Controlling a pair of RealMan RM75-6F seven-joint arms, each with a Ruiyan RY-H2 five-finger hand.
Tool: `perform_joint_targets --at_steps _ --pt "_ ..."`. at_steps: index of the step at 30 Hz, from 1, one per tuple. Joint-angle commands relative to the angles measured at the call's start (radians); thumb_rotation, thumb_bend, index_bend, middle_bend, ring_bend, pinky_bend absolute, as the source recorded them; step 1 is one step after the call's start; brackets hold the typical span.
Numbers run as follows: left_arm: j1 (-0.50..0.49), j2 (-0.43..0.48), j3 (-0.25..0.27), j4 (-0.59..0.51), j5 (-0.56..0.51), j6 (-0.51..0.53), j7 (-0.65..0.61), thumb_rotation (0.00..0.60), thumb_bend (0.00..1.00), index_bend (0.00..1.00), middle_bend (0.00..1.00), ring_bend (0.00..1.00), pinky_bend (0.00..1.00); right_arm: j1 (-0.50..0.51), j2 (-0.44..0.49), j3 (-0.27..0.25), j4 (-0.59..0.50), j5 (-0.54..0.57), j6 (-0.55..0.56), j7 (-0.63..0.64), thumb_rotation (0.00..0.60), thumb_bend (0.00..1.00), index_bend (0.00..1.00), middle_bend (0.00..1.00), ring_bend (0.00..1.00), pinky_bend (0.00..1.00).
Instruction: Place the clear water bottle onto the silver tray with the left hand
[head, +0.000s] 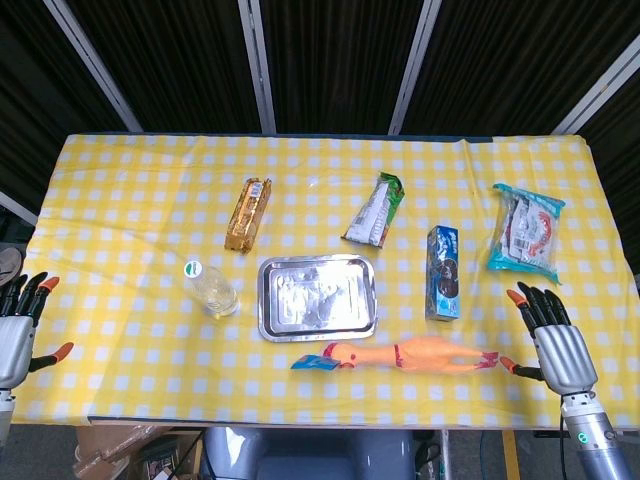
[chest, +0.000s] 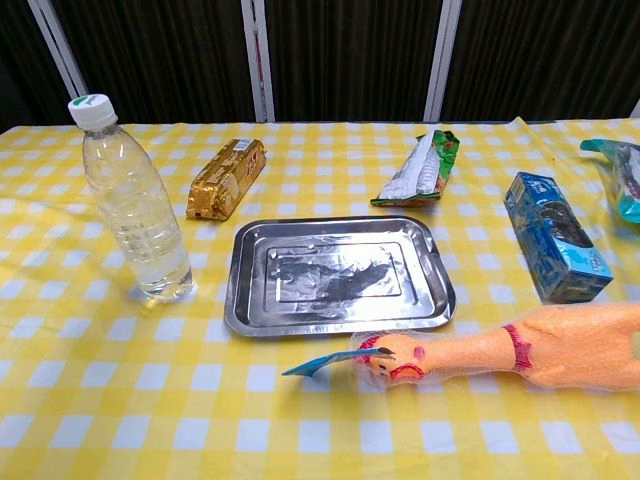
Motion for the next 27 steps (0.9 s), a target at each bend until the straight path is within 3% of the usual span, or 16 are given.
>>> perform_joint_targets --at_steps 1,19,27 --pt "0.001 0.001 0.002 -0.003 0.003 0.000 -0.002 0.600 0.18 0.11 0.05 0.00 0.00 -0.001 0.000 -0.001 0.001 0.001 0.000 -0.001 0.600 0.05 0.11 0.00 0.00 0.00" --pt "-0.002 -0.006 0.001 -0.017 -0.003 -0.008 0.020 0.600 0.18 0.10 0.05 0.00 0.00 -0.015 0.014 -0.005 -0.006 -0.003 0.018 -0.004 0.600 0.05 0.11 0.00 0.00 0.00" --pt "-0.005 -0.020 -0.001 -0.061 -0.011 -0.029 -0.061 0.600 0.14 0.10 0.05 0.00 0.00 -0.019 0.020 -0.011 -0.011 -0.006 0.017 0.014 0.600 0.05 0.11 0.00 0.00 0.00"
